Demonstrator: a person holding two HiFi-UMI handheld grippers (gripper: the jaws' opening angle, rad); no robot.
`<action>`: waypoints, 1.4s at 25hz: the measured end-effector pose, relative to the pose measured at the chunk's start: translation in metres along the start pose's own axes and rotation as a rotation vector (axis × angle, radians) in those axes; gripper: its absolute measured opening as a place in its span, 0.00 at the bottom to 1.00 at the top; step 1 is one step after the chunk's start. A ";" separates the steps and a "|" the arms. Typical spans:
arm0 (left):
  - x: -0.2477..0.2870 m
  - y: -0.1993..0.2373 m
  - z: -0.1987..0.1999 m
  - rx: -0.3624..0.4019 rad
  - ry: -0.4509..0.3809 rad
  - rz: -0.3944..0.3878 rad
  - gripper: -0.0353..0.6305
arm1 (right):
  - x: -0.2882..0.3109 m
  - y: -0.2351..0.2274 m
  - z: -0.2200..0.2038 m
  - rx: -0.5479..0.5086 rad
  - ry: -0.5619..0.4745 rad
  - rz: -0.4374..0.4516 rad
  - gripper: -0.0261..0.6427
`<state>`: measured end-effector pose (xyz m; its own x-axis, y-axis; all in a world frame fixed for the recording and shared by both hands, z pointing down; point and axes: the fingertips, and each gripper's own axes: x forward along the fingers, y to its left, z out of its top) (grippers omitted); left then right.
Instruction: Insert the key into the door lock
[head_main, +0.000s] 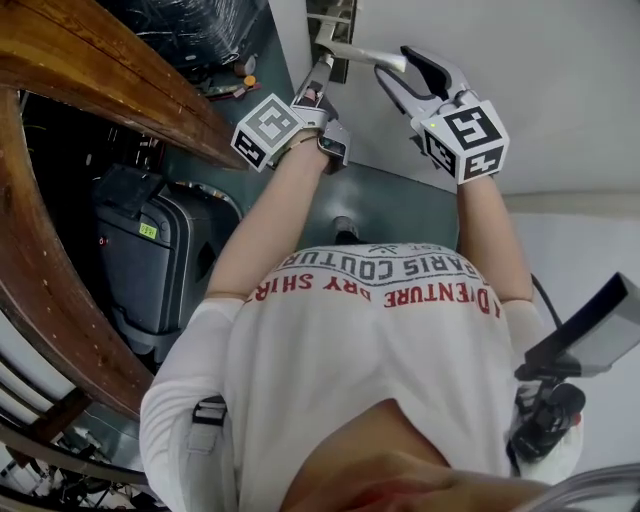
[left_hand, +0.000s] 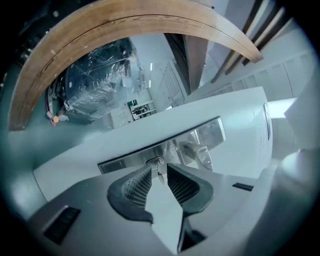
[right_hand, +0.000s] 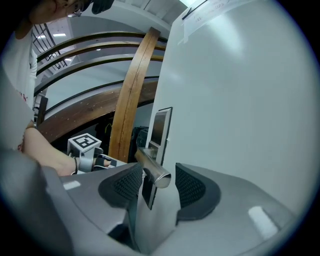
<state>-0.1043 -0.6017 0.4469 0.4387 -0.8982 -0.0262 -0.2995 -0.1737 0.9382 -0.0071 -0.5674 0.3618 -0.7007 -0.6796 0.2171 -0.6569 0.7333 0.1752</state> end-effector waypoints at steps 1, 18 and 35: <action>-0.008 -0.002 0.001 0.044 0.009 0.011 0.18 | -0.007 -0.001 0.005 0.005 -0.007 -0.024 0.31; -0.298 -0.197 -0.142 1.208 0.419 -0.324 0.06 | -0.209 0.243 0.025 0.026 0.010 0.181 0.04; -0.519 -0.230 -0.301 1.094 0.571 -0.286 0.06 | -0.426 0.427 -0.013 0.086 0.098 0.191 0.04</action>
<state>-0.0082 0.0255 0.3483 0.8238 -0.5190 0.2280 -0.5555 -0.8193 0.1421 0.0146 0.0361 0.3571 -0.7871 -0.5200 0.3318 -0.5389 0.8414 0.0403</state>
